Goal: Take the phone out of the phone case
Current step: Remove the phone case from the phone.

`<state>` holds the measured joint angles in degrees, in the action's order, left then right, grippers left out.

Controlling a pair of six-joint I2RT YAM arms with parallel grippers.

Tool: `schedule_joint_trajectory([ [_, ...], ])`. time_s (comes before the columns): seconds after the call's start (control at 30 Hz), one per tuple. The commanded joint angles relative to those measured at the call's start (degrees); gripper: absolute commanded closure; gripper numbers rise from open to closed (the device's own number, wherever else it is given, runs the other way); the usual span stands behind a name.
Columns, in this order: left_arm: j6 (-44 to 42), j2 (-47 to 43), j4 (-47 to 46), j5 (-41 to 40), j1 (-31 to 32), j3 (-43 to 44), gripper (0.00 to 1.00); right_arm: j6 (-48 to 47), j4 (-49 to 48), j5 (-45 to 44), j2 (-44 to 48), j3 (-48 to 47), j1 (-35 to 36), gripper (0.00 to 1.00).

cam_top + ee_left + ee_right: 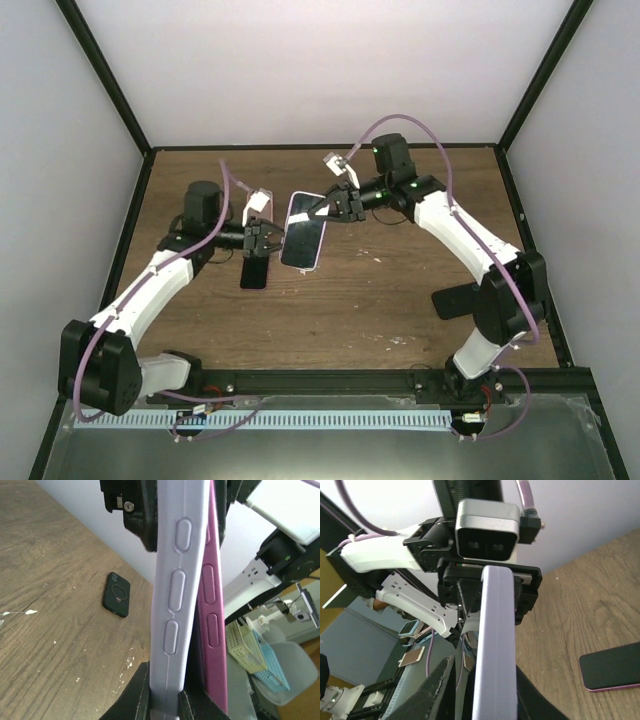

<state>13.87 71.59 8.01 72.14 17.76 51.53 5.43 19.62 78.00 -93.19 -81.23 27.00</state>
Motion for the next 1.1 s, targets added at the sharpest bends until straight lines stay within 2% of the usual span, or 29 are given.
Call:
schedule_joint_trajectory([
  [0.0,13.3,-1.7,-12.6,-1.4,-3.2,-2.0,1.00,-7.1,5.6,-4.9,-1.4,-5.3,3.3,0.69],
  [0.03,15.1,-1.8,-14.1,-1.4,-4.3,-2.7,1.00,-7.0,5.4,-7.0,-1.1,-5.5,2.7,0.61],
  [0.2,24.3,-1.1,-20.1,-3.4,-8.7,-5.7,1.00,-10.2,5.2,-20.4,1.1,-7.2,1.6,0.44],
  [0.33,30.1,0.7,-22.2,-5.2,-10.7,-6.2,1.00,-12.5,4.8,-31.4,2.5,-7.9,1.6,0.43],
  [0.5,32.2,3.8,-18.4,-6.0,-11.1,-3.4,1.00,-15.4,4.7,-41.0,3.2,-8.0,3.4,0.42],
  [0.67,35.8,4.4,-8.4,-14.1,-11.1,-1.0,1.00,-20.1,2.8,-53.5,5.0,-6.4,9.2,0.42],
  [0.87,39.8,4.1,-6.5,-16.0,-11.1,-0.8,1.00,-26.0,0.9,-67.0,4.8,-5.6,17.3,0.41],
  [1.07,42.9,3.7,-5.9,-16.9,-11.1,-1.2,1.00,-29.8,-1.1,-74.5,4.0,-4.3,23.8,0.40],
])
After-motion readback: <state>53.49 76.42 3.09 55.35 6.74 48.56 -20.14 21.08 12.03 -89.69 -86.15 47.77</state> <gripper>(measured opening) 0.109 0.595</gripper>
